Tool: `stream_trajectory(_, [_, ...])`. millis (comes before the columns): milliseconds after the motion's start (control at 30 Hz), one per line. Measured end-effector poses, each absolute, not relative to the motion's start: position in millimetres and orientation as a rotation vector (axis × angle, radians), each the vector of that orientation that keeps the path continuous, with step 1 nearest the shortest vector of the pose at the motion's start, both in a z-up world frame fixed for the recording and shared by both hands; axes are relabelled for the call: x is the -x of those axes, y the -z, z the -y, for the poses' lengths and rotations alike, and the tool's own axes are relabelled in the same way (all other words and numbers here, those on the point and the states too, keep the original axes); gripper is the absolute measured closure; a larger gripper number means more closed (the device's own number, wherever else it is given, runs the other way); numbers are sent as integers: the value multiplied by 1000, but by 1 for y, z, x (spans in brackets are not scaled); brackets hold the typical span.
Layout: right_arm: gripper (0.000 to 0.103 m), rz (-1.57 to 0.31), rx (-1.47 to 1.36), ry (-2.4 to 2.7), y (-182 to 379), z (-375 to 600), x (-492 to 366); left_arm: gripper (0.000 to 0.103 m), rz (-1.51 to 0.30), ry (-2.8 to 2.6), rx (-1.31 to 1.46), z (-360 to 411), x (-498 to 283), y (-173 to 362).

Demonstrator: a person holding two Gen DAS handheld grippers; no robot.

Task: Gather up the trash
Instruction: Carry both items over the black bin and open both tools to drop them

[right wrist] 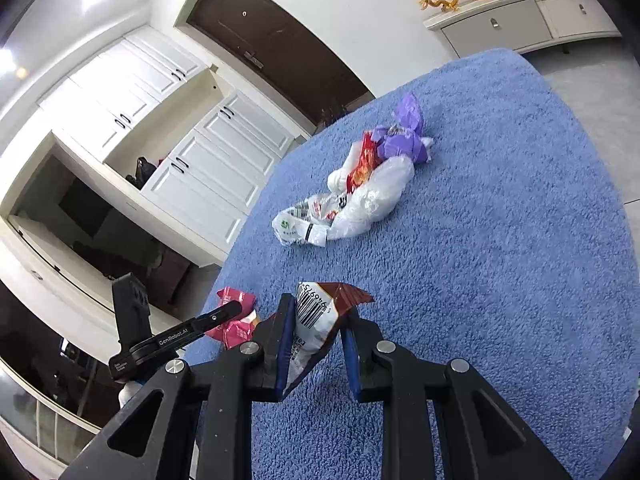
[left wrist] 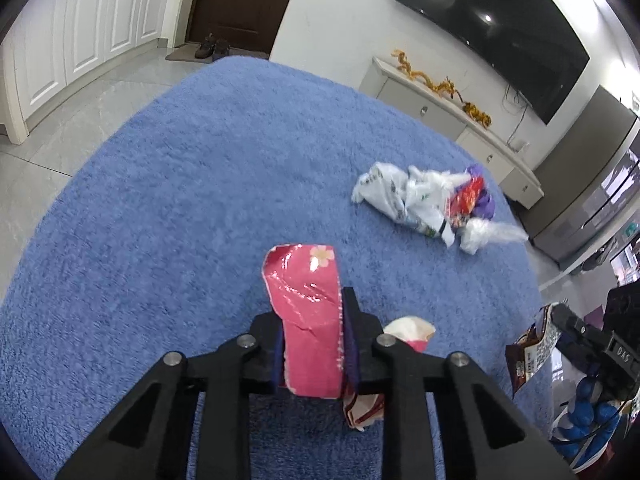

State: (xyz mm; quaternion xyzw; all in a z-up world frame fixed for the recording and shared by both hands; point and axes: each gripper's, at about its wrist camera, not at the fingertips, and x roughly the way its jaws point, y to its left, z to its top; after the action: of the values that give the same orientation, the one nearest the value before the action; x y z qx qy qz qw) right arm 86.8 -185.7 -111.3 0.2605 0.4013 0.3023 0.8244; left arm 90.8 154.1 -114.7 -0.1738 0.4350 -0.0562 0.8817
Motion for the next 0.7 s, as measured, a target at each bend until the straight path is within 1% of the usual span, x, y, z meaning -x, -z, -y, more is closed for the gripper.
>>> stream_trajectory(200, [82,-819,-587,-622,105,204,-83,81,-842,136,371,-155,-85,85])
stream_trajectory(367, [82,-768,-611,-591,92,230,-74,81,-797,219,352,-129,-85,58])
stream_trajectory(567, [82,-692,-650,-510,79,281,-56,81,-783,370,316,-69,-95,34])
stream_trajectory(700, [82,-649,-678,-425,76,325,-41,81,-798,488,273,-13,-102,25])
